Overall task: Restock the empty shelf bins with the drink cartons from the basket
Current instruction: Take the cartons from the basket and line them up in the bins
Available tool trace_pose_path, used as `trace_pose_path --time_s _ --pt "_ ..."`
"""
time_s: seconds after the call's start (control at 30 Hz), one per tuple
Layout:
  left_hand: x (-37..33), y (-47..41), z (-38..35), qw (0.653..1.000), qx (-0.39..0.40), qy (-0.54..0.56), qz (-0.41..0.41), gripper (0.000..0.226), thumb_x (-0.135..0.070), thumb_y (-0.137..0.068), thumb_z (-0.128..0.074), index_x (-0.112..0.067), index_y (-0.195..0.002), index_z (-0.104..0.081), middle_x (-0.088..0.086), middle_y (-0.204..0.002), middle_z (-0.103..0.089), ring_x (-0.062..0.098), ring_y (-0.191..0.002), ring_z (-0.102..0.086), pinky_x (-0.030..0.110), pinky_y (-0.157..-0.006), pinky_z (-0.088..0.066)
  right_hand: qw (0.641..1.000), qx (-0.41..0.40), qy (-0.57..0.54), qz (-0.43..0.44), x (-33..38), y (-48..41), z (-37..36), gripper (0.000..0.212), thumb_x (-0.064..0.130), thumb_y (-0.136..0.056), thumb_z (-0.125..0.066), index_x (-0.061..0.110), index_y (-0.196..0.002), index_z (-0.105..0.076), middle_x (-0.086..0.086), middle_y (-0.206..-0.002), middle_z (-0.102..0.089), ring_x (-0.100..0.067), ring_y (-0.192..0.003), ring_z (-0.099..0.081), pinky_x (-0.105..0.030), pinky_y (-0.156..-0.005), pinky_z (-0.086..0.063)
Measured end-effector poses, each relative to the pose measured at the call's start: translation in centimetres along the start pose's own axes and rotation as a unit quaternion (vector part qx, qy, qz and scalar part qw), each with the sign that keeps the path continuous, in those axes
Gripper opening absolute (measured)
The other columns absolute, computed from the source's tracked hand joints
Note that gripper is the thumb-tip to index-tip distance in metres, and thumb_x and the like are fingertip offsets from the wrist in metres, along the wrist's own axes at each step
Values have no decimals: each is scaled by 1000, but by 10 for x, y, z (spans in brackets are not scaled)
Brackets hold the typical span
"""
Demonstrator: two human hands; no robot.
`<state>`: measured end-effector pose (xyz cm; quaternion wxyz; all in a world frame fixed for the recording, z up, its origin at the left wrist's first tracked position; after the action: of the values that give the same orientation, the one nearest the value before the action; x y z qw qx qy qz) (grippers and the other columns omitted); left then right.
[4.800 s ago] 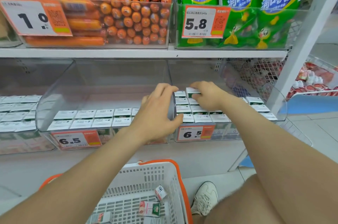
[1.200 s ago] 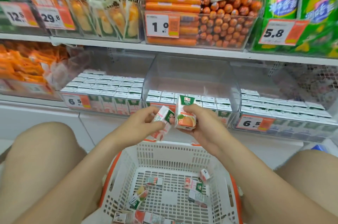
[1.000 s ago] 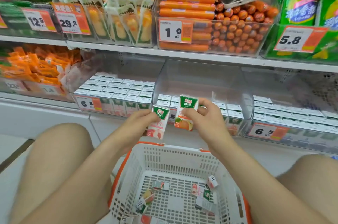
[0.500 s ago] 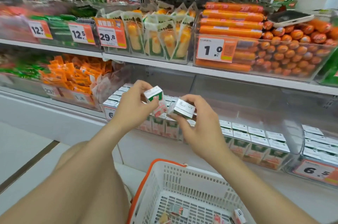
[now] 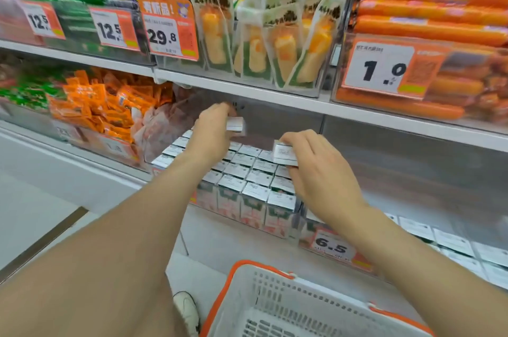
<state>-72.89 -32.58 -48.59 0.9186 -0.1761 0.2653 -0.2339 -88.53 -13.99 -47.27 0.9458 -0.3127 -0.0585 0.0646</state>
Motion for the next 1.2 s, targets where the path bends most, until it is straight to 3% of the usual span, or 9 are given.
trace_pose_path --time_s 0.27,0.37,0.47,0.53,0.63,0.77,0.87,1.1,1.2 --pt "5 -14 -45 951 201 -235 -12 68 7 -90 -50 -38 -142 -54 5 -113 -70 35 -115 -61 55 -110 -31 994 34 -98 -45 -6 -1 -23 53 5 -94 -70 23 -141 -52 -1 -123 -59 -29 -104 -61 -45 -82 -55" --pt "12 -12 -58 946 262 -192 25 40 -28 -110 -35 -36 -146 -50 9 -129 -65 39 -131 -52 66 -118 -20 992 27 -116 -49 -10 1 -22 52 5 -96 -68 23 -142 -51 -2 -123 -54 -30 -95 -61 -48 -77 -56" --pt "5 -2 -58 932 293 -212 21 52 -49 -111 -24 -31 -158 -36 9 -162 -42 40 -155 -22 71 -121 -5 990 17 -131 -56 -13 2 -20 52 5 -96 -69 23 -142 -53 -1 -123 -52 -27 -96 -59 -46 -79 -55" --pt "-5 6 -51 938 293 -185 21 53 -48 -110 -28 -29 -159 -36 7 -166 -36 39 -157 -17 68 -121 -9 989 4 -139 -53 -14 4 -13 51 8 -96 -71 22 -141 -54 0 -122 -54 -22 -102 -57 -43 -85 -54" --pt "-36 24 -26 959 268 -89 -6 49 -48 -105 -37 -24 -143 -57 8 -150 -58 37 -142 -43 52 -115 -37 981 -33 -180 -67 -15 11 8 49 10 -96 -72 20 -141 -56 0 -121 -56 -13 -90 -52 -31 -85 -50" --pt "-93 57 14 979 190 57 -39 28 -24 -103 -50 -28 -109 -77 -2 -106 -78 23 -101 -71 33 -83 -55 961 -94 -234 -115 -14 26 42 44 20 -96 -73 19 -137 -59 1 -116 -58 -7 -95 -54 -12 -85 -42" --pt "-122 85 34 973 158 169 -12 34 -26 -96 -45 -28 -91 -79 -6 -84 -79 14 -85 -74 37 -80 -60 939 -103 -273 -183 -23 36 57 38 23 -93 -73 22 -129 -64 6 -110 -67 -10 -97 -63 -27 -87 -52" --pt "-183 138 23 918 227 322 -39 17 -22 -104 -59 -23 -113 -74 0 -88 -81 24 -90 -75 46 -79 -59 838 4 -439 -323 -60 89 72 19 22 -104 -63 14 -119 -72 -4 -95 -80 -25 -86 -77 -48 -84 -63" --pt "-197 155 6 890 256 376 -10 15 -19 -105 -62 -12 -114 -72 5 -91 -81 22 -91 -76 43 -84 -61 821 78 -438 -358 -72 103 87 37 36 -110 -49 9 -107 -74 -10 -91 -80 -29 -86 -78 -46 -82 -65"
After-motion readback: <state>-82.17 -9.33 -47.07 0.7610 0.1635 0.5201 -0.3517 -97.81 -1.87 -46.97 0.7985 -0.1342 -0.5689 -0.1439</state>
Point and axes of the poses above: each hand's wrist, its own y-axis away from the middle knuckle, its own z-axis out of the back of the hand, x = y × z, the point moved 7 cm from there along -y, towards the middle knuckle
